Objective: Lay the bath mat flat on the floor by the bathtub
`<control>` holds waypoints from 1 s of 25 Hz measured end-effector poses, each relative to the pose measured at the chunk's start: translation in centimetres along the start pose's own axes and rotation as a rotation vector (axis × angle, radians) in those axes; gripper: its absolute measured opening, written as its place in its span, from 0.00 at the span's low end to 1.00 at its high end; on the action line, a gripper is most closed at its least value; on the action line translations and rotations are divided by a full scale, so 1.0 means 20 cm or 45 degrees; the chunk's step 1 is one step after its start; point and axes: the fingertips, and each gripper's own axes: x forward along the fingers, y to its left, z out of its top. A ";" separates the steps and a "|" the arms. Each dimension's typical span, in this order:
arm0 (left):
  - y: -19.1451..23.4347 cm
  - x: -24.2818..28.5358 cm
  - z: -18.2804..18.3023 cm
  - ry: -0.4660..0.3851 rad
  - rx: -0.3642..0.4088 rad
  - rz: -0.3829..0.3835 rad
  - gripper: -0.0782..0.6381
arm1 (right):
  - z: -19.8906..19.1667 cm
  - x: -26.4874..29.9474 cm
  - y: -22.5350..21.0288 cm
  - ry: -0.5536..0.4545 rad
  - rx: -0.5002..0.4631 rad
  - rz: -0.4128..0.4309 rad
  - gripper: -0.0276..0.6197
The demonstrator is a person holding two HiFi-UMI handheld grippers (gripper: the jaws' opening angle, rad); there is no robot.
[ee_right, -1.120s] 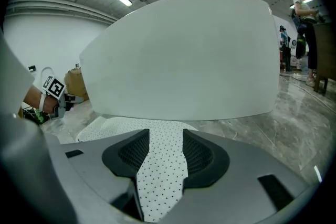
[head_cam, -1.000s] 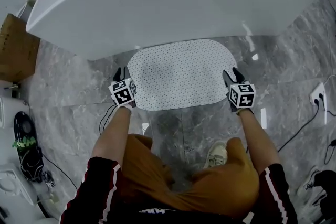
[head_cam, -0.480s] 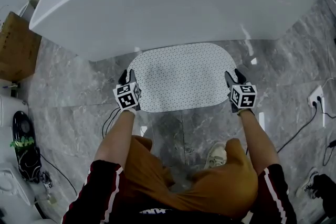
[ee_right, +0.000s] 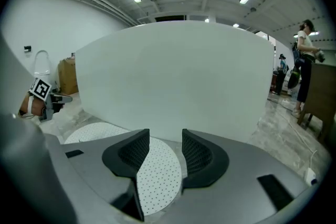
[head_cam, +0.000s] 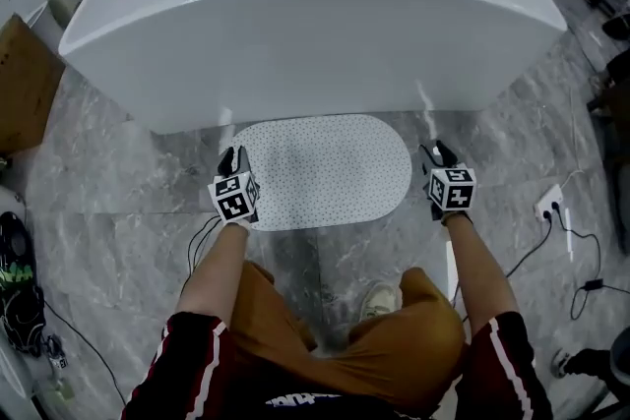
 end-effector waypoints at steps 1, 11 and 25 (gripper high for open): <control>-0.01 -0.02 0.04 -0.019 -0.019 -0.013 0.25 | 0.06 -0.02 -0.03 -0.007 0.009 -0.024 0.36; -0.10 -0.27 0.54 -0.097 -0.011 -0.215 0.24 | 0.65 -0.25 0.06 -0.230 0.343 -0.082 0.35; -0.25 -0.69 1.25 -0.343 0.006 -0.384 0.22 | 1.01 -0.64 0.55 -0.367 0.192 -0.019 0.34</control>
